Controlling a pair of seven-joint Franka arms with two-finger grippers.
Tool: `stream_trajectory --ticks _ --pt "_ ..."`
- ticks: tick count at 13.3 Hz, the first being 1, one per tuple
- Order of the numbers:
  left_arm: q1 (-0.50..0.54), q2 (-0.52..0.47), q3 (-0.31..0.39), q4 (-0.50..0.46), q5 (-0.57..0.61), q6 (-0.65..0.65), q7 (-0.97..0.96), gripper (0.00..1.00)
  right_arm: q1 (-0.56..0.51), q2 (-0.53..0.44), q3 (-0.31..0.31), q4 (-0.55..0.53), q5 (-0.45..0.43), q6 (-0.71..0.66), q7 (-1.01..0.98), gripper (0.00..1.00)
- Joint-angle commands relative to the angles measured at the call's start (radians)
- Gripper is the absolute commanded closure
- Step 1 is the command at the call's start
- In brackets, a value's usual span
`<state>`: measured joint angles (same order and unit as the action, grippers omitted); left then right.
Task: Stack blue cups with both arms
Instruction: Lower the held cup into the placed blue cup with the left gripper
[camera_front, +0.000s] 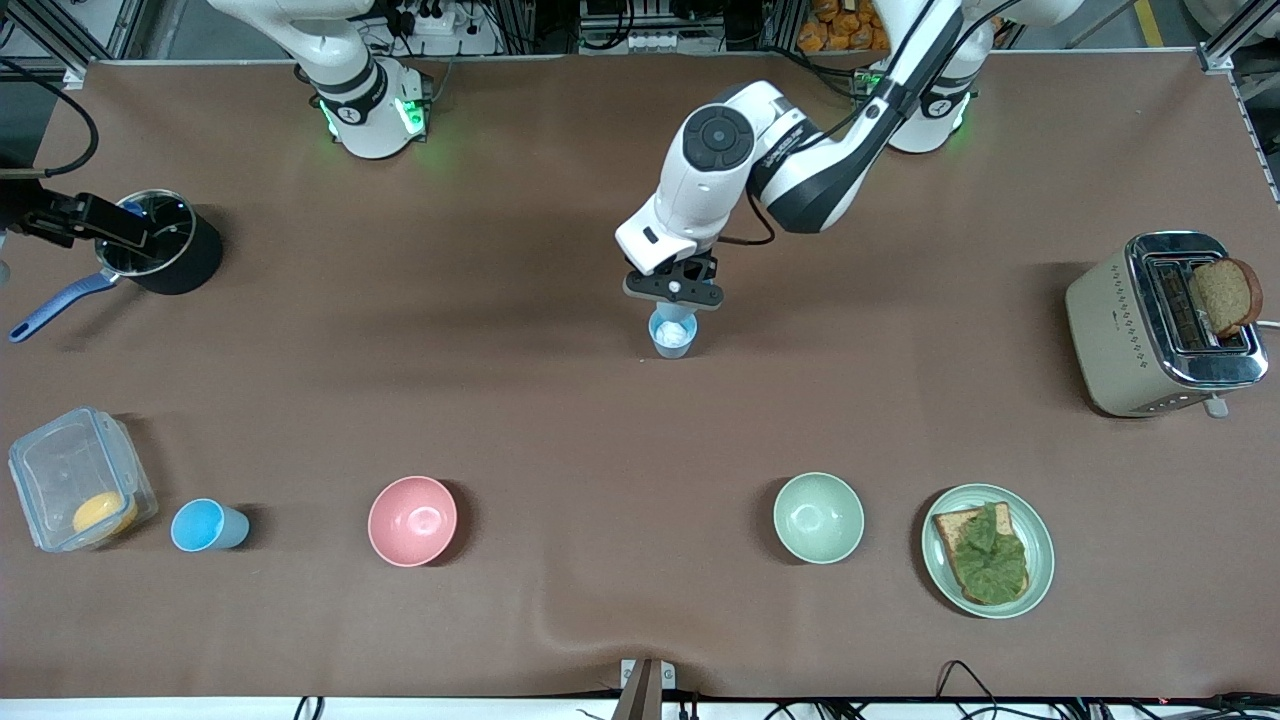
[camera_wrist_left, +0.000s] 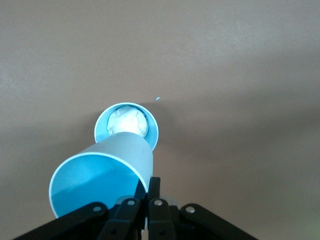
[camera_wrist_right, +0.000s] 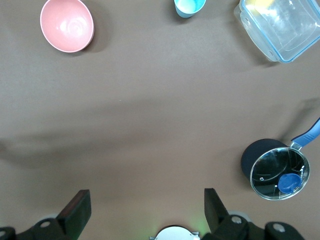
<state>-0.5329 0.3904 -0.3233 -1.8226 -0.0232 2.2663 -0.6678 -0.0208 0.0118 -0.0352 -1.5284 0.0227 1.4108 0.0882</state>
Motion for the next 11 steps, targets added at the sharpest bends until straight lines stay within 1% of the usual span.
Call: stream_trajectory --ticks 1,6,11 --pt "-0.019 0.022 0.021 0.034 0.025 -0.005 -0.026 1.00 -0.021 0.010 0.015 0.017 -0.012 -0.015 -0.012 0.00" --pt "-0.022 0.054 0.023 0.055 0.028 0.004 -0.032 1.00 -0.024 0.010 0.014 0.014 -0.012 -0.015 -0.015 0.00" --pt "-0.039 0.082 0.044 0.086 0.028 0.012 -0.032 1.00 -0.015 0.010 0.015 0.016 -0.012 -0.016 -0.015 0.00"
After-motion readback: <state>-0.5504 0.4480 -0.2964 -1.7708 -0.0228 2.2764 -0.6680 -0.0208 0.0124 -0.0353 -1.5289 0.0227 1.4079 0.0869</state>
